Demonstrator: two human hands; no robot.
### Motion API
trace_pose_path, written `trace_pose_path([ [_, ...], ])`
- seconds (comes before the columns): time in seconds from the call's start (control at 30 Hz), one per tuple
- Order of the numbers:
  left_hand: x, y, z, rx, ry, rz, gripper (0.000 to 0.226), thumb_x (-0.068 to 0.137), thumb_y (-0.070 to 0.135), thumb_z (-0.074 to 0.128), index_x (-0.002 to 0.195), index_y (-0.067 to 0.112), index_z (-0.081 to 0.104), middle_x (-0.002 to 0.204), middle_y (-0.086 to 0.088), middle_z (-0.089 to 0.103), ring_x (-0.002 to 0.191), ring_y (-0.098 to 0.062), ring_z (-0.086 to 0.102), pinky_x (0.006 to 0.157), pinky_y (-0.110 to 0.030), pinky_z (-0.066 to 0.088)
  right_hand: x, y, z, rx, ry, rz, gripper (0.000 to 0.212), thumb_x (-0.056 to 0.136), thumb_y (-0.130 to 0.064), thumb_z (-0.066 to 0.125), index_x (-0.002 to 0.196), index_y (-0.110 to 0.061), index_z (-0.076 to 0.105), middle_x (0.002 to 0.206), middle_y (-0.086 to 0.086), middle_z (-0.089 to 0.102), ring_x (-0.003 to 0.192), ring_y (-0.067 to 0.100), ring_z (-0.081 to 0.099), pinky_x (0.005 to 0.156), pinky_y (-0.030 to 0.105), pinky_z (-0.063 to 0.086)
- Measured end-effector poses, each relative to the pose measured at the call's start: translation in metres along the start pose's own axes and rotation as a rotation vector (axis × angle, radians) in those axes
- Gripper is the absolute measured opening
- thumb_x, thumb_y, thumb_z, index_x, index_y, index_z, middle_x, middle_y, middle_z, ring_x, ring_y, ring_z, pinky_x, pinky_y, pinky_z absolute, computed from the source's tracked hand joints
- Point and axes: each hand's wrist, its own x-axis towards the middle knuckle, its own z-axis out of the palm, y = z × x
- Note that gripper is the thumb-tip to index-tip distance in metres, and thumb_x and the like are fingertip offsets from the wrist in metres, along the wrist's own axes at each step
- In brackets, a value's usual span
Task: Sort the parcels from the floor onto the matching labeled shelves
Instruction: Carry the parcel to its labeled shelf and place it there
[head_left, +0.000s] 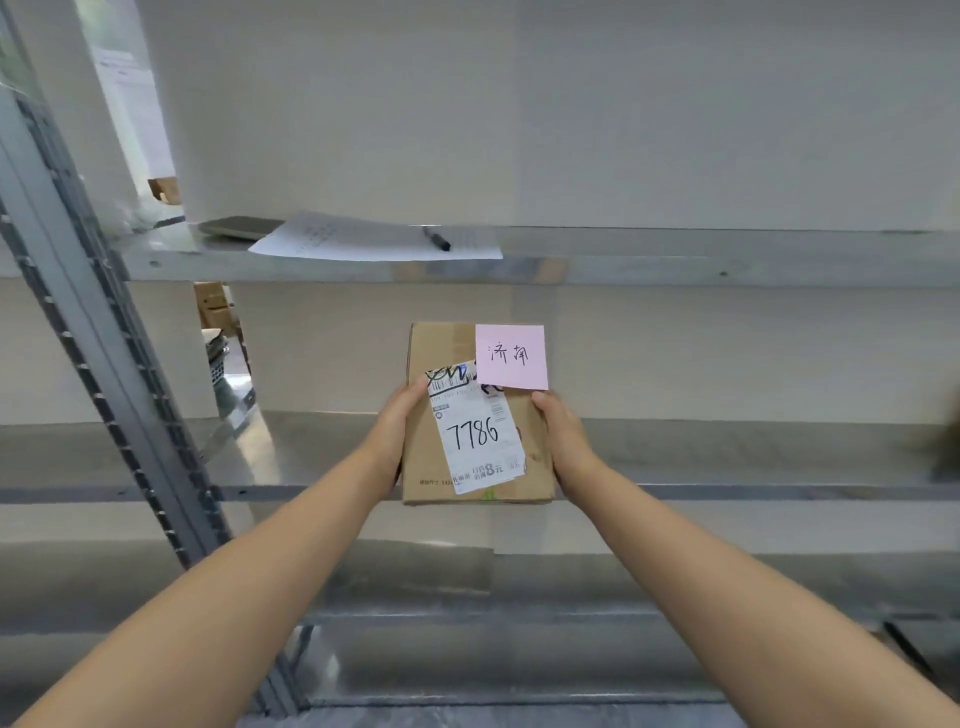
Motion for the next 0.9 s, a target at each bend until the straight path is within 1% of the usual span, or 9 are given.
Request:
trace_pose_path([
  [0.13,0.011,-0.007,0.028,0.016,-0.104,-0.002,0.045,0.093,0.043,0.046,0.123,0.013,0.057,0.107,-0.013,0.068,0.086,-0.029,0.066,0.075,-0.036,0.053,-0.012,0.002,-0.029,-0.006,0.112,-0.014,0.022,0.095,-0.028,0.039,0.092,-0.034,0.061,0.098,-0.005,0.068,0.097,0.019,0.063,0.088,0.037,0.047],
  [0.27,0.018,-0.019,0.065,0.04,-0.228,-0.031,0.03,0.093,0.042,0.046,0.104,0.019,0.061,0.098,-0.009,0.07,0.081,-0.026,0.066,0.073,-0.035,0.053,-0.028,0.002,-0.065,0.004,0.251,-0.022,0.02,0.096,-0.025,0.041,0.1,-0.027,0.061,0.103,-0.002,0.068,0.095,0.018,0.063,0.083,0.032,0.048],
  [0.33,0.015,-0.025,0.084,0.058,-0.272,-0.064,0.033,0.091,0.045,0.049,0.108,0.019,0.06,0.099,-0.008,0.071,0.084,-0.027,0.066,0.075,-0.037,0.053,-0.037,0.003,-0.085,0.012,0.32,-0.022,0.02,0.096,-0.024,0.041,0.095,-0.029,0.061,0.096,-0.005,0.068,0.088,0.014,0.063,0.077,0.028,0.049],
  [0.43,0.012,-0.031,0.111,0.086,-0.363,-0.065,0.05,0.084,0.048,0.054,0.121,0.014,0.058,0.107,-0.01,0.071,0.09,-0.028,0.066,0.082,-0.039,0.053,-0.052,0.005,-0.11,0.037,0.405,-0.028,0.022,0.096,-0.024,0.042,0.088,-0.029,0.062,0.086,-0.007,0.068,0.078,0.011,0.063,0.067,0.027,0.048],
  [0.5,0.009,-0.032,0.128,0.099,-0.409,-0.057,0.047,0.089,0.046,0.051,0.121,0.013,0.058,0.101,-0.008,0.072,0.084,-0.025,0.068,0.076,-0.036,0.055,-0.062,0.003,-0.123,0.044,0.442,-0.026,0.023,0.095,-0.025,0.042,0.089,-0.028,0.064,0.086,-0.006,0.07,0.079,0.014,0.064,0.071,0.03,0.049],
  [0.6,0.008,-0.036,0.156,0.095,-0.476,-0.05,0.042,0.095,0.041,0.044,0.123,0.013,0.058,0.095,-0.005,0.071,0.077,-0.02,0.069,0.065,-0.029,0.056,-0.074,-0.001,-0.145,0.045,0.495,-0.032,0.022,0.09,-0.032,0.044,0.093,-0.03,0.066,0.094,-0.003,0.072,0.09,0.02,0.066,0.085,0.037,0.051],
  [0.73,0.0,-0.04,0.199,0.116,-0.543,-0.04,0.044,0.095,0.041,0.043,0.124,0.011,0.056,0.096,-0.006,0.071,0.076,-0.019,0.069,0.064,-0.028,0.056,-0.09,-0.008,-0.183,0.045,0.549,-0.042,0.038,0.076,-0.043,0.047,0.107,-0.031,0.066,0.107,0.001,0.072,0.102,0.024,0.066,0.095,0.045,0.05],
  [0.83,-0.009,-0.048,0.235,0.133,-0.594,-0.034,0.055,0.087,0.046,0.05,0.127,0.009,0.055,0.104,-0.009,0.071,0.084,-0.023,0.068,0.07,-0.031,0.056,-0.106,-0.01,-0.215,0.061,0.612,-0.062,0.024,0.082,-0.039,0.047,0.097,-0.036,0.065,0.102,-0.001,0.072,0.096,0.023,0.066,0.092,0.043,0.051],
  [0.9,-0.015,-0.056,0.259,0.133,-0.629,-0.044,0.057,0.083,0.048,0.05,0.126,0.01,0.056,0.103,-0.009,0.071,0.085,-0.024,0.069,0.073,-0.033,0.056,-0.118,-0.01,-0.236,0.074,0.653,-0.065,0.021,0.085,-0.037,0.046,0.095,-0.036,0.064,0.101,0.001,0.071,0.094,0.023,0.066,0.091,0.043,0.052],
])
